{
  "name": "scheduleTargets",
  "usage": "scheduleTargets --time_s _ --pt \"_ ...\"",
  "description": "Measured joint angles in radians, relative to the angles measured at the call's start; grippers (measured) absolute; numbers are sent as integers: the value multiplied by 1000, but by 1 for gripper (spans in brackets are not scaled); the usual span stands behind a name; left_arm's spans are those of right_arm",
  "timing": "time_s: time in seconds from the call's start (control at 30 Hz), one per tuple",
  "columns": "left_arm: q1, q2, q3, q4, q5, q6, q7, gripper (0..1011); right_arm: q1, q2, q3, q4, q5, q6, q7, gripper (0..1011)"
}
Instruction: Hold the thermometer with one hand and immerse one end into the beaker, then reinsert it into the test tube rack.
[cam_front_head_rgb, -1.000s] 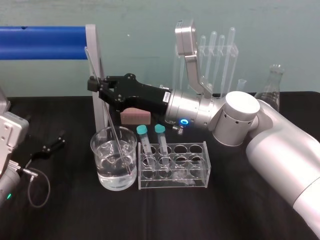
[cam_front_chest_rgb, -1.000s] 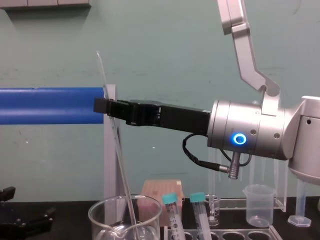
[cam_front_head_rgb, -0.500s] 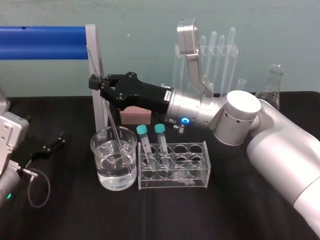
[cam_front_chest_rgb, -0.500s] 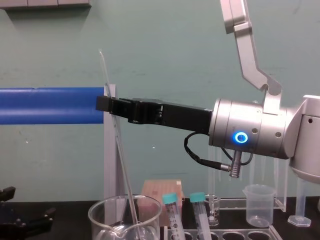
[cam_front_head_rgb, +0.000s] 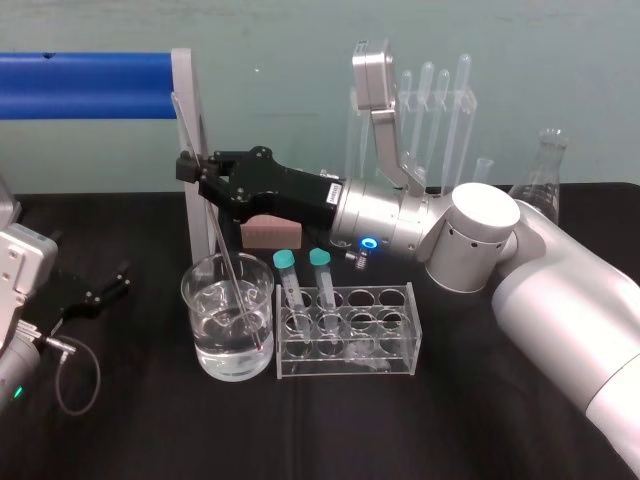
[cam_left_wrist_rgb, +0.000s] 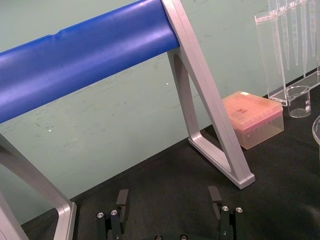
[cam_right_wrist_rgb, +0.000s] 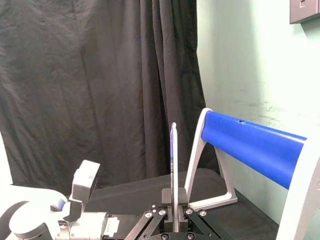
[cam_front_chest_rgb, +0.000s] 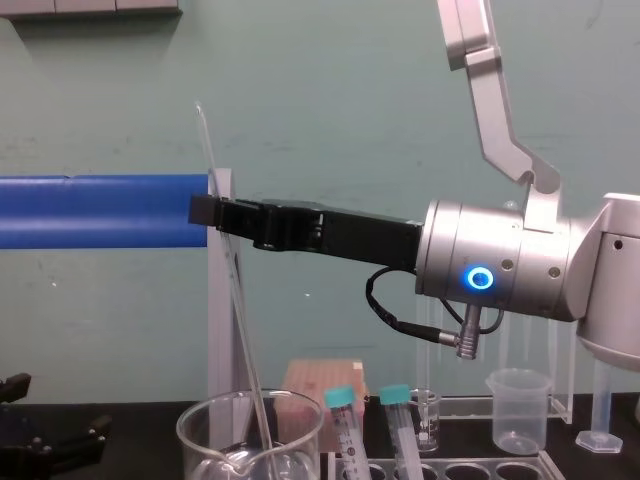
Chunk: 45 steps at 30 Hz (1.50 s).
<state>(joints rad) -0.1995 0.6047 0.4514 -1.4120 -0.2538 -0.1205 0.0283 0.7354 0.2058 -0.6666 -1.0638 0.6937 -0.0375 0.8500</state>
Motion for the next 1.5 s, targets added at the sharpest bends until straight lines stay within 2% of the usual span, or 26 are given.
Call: scheduleTargets --time_s 1.5 --pt "0 0 0 0 0 0 0 1008 -14 7 -4 -26 4 7 -6 60"
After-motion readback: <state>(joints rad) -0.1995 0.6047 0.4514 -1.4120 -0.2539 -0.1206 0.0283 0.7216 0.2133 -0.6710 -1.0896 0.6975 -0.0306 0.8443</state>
